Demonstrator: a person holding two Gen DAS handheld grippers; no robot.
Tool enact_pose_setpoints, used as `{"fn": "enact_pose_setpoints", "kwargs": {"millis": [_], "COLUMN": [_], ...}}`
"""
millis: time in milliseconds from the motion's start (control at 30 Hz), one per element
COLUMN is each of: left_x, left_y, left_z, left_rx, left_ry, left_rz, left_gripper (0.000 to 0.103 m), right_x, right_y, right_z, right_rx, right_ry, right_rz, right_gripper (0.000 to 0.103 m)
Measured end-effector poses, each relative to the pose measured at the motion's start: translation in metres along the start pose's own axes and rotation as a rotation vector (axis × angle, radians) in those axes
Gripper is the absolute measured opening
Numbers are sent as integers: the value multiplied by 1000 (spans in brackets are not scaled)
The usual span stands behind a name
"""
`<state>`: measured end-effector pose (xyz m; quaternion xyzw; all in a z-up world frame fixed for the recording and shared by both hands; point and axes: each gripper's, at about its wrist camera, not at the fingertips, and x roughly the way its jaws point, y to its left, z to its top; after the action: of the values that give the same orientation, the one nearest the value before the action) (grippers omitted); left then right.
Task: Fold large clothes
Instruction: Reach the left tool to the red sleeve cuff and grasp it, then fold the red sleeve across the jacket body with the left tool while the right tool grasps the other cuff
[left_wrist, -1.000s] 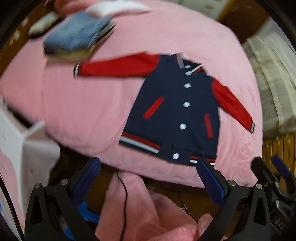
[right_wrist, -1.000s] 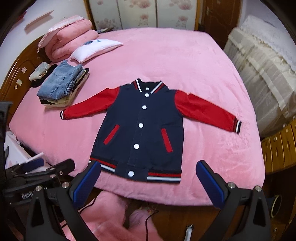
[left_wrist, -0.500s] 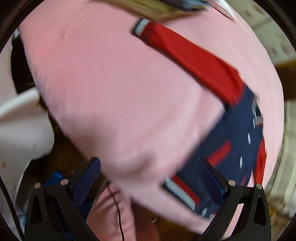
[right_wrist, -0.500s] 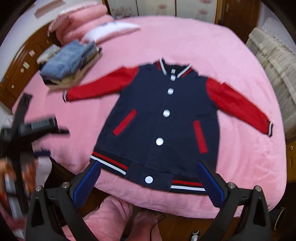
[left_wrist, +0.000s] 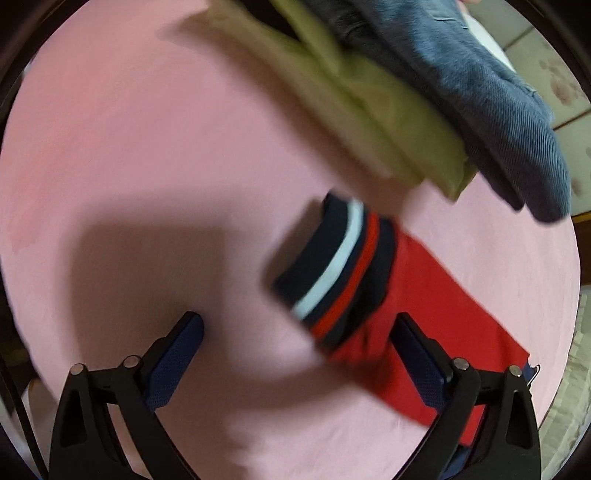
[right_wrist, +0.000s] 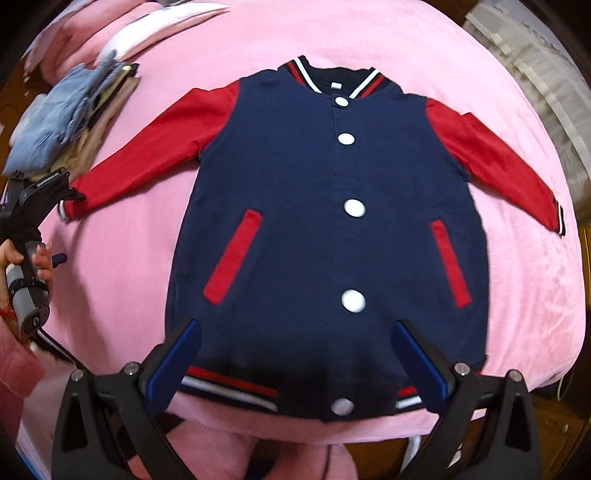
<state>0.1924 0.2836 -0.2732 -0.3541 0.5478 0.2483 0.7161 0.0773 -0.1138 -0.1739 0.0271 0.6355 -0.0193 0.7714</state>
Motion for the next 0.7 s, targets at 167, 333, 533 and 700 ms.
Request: {"fn": "enact_pose_setpoints", "kwargs": {"millis": [167,333,533,700], "left_x": [-6,-13,-45,-84], "left_y": [-32,-56,-111,-184], "left_z": [3,-1,-40,-88], "left_rx": [158,204,284,475], "left_ry": [-63,-58,-79,-128], "left_rz": [-54,-54,-191,-300], "left_gripper": [36,27,23,23], "right_x": [12,11,5,6], "right_y": [23,32,14,-17], "right_z": [9,14,24,35], "right_rx": [8,9,100,218], "right_ry": [27,27,-8,-17], "right_rz": [16,23,39,110], "right_gripper": [101,101,101,101]}}
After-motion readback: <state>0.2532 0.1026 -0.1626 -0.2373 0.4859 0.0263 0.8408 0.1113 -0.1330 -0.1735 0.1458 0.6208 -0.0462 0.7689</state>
